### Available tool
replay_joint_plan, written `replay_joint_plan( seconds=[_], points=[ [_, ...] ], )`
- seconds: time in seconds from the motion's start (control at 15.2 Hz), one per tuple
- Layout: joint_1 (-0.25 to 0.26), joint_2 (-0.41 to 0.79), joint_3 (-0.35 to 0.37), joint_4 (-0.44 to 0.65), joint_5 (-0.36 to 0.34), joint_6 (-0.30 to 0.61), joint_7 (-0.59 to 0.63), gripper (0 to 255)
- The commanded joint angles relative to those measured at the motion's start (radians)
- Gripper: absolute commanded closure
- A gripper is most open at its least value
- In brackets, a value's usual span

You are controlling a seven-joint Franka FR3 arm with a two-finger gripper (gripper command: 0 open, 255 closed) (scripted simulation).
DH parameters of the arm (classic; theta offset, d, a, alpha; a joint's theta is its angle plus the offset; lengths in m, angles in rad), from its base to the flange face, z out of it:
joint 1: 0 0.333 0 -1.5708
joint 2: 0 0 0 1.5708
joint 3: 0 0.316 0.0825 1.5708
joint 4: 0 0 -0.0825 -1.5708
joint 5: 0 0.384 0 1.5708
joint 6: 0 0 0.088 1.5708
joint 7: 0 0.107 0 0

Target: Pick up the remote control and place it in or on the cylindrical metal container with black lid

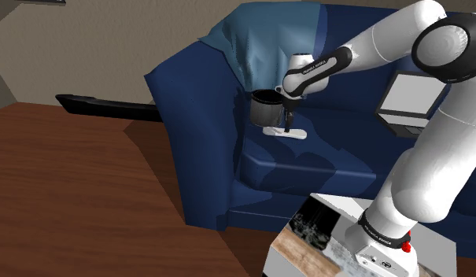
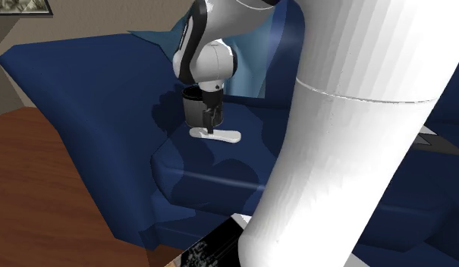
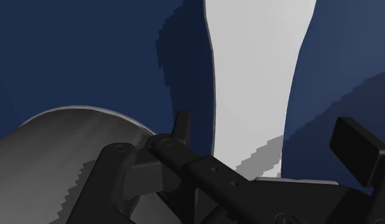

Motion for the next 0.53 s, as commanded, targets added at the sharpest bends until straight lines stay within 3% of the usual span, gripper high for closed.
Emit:
replay_joint_plan(
  seconds=[0.0,0.46],
  points=[
    [-0.002,0.023,-0.002,-0.009,0.01,0.03,-0.014,0],
    [-0.004,0.056,-0.001,-0.026,0.028,0.078,-0.026,0]
  ],
)
